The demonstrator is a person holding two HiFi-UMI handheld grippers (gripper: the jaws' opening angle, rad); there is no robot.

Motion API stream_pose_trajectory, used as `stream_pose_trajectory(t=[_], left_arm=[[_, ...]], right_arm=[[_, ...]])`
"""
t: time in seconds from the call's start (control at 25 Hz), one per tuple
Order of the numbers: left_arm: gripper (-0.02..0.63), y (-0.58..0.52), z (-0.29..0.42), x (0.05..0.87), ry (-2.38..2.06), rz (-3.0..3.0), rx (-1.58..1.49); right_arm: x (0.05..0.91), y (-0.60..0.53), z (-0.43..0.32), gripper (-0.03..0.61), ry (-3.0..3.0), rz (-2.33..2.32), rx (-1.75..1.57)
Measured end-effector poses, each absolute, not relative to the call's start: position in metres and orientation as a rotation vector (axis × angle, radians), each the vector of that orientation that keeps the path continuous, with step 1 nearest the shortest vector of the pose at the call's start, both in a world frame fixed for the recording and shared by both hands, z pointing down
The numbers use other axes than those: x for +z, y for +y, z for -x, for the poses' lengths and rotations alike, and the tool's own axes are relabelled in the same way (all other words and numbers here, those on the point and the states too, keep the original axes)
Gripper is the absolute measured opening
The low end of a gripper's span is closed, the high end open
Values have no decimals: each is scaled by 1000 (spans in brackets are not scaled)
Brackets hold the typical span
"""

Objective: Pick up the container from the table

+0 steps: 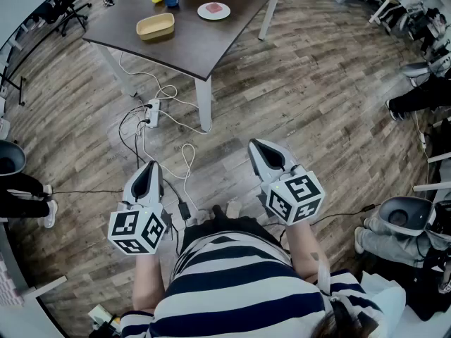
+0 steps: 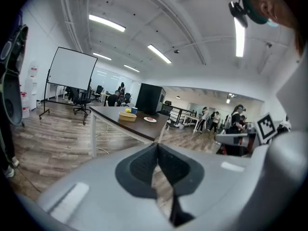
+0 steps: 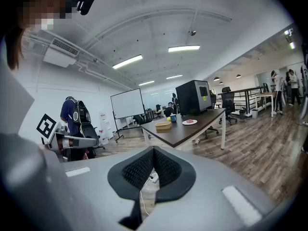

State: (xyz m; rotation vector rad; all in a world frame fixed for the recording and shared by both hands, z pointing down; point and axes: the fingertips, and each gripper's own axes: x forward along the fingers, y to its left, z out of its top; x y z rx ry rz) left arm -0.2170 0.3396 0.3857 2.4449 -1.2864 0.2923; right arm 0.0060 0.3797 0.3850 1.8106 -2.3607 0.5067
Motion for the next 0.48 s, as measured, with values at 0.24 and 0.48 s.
stream_pose_trajectory(t=[0.24,0.48], left_arm=[[0,331,184,391,-1265,-2446,303],[0,318,156,394,-1280,-2441,317]], right_arm=[[392,372,-29,-6,-2387,-1799,558],[405,359,-44,-6,-2379,-1698,563]])
